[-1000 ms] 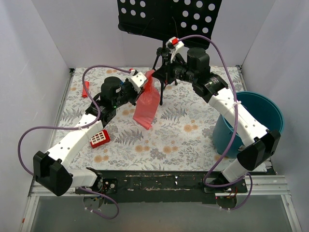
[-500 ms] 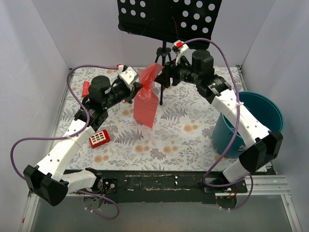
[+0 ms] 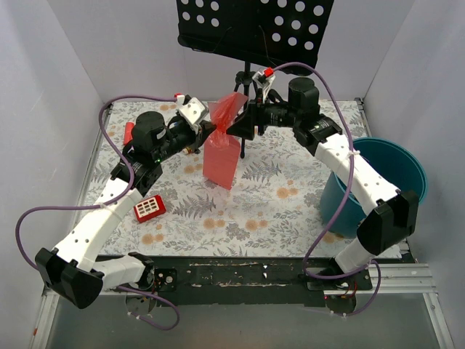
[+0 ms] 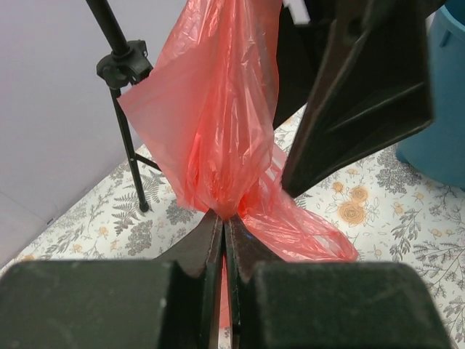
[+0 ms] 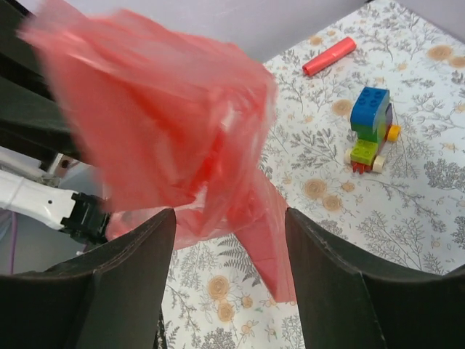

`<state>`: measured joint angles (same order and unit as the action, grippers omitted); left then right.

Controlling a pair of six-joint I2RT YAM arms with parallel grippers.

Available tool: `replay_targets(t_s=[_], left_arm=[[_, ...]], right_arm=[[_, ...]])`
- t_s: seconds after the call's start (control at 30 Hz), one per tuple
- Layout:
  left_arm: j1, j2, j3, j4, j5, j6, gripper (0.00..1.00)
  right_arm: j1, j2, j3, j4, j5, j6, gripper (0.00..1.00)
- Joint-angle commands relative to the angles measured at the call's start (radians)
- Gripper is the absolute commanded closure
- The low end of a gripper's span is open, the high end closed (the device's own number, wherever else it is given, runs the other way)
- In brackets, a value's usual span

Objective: Put the trash bags into the trash bin
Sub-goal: Unfold the trash bag at the center of the board.

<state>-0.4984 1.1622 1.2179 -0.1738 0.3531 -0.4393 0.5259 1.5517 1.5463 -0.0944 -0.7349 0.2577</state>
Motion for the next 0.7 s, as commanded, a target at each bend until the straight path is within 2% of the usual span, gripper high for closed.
replay_targets(t_s=[0.0,0.07,0.1,0.13,0.17,0.23,0.47,0.67], left_arm=[[0.004,-0.001,0.051,0.008,0.014,-0.006,1.0],[0.004,-0.001,0.055,0.01,0.009,-0.003,1.0],[0.004,-0.001,0.057,0.007,0.007,0.001,1.0],[0.004,-0.002,0.057,0.005,0.006,0.004,1.0],[0.006,-0.002,0.055,0.0,0.003,0.005,1.0],[0.006,-0.007,0.049,-0.001,-0.006,0.011,1.0],[0.006,-0.039,-0.03,0.0,-0.176,0.059,1.0],[0.017,-0.085,-0.101,-0.003,-0.227,0.076,1.0]], right_arm=[[0.0,0.051,0.049,0.081,-0.047,0.043,0.33],[0.0,0.062,0.046,0.084,-0.057,0.051,0.42],[0.0,0.062,0.044,0.085,-0.06,0.052,0.51],[0.0,0.062,0.04,0.117,-0.063,0.055,0.63],[0.0,0.059,0.035,0.127,-0.067,0.057,0.79],[0.0,0.051,0.028,0.139,-0.064,0.052,0.98],[-0.049,-0.011,-0.014,0.007,0.103,0.0,0.99],[-0.107,-0.068,-0.075,-0.07,0.215,-0.046,0.99]])
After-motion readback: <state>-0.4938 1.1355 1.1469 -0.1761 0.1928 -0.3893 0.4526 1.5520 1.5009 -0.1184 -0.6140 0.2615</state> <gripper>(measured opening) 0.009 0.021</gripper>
